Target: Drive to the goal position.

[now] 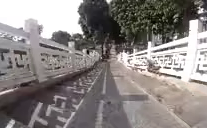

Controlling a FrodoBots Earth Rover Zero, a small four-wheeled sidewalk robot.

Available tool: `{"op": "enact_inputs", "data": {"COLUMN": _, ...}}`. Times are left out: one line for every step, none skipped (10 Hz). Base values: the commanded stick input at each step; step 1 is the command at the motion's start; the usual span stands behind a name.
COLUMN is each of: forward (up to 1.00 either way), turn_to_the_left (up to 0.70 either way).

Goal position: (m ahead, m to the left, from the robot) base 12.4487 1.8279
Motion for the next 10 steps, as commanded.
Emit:
{"op": "enact_inputs", "data": {"forward": 0.70, "turn_to_the_left": 0.00}}
{"op": "enact_inputs", "data": {"forward": 0.70, "turn_to_the_left": 0.00}}
{"op": "enact_inputs", "data": {"forward": 0.70, "turn_to_the_left": 0.01}}
{"op": "enact_inputs", "data": {"forward": 0.70, "turn_to_the_left": 0.00}}
{"op": "enact_inputs", "data": {"forward": 0.70, "turn_to_the_left": 0.00}}
{"op": "enact_inputs", "data": {"forward": 0.70, "turn_to_the_left": 0.00}}
{"op": "enact_inputs", "data": {"forward": 0.70, "turn_to_the_left": 0.00}}
{"op": "enact_inputs", "data": {"forward": 0.70, "turn_to_the_left": 0.00}}
{"op": "enact_inputs", "data": {"forward": 0.70, "turn_to_the_left": -0.01}}
{"op": "enact_inputs", "data": {"forward": 0.70, "turn_to_the_left": -0.12}}
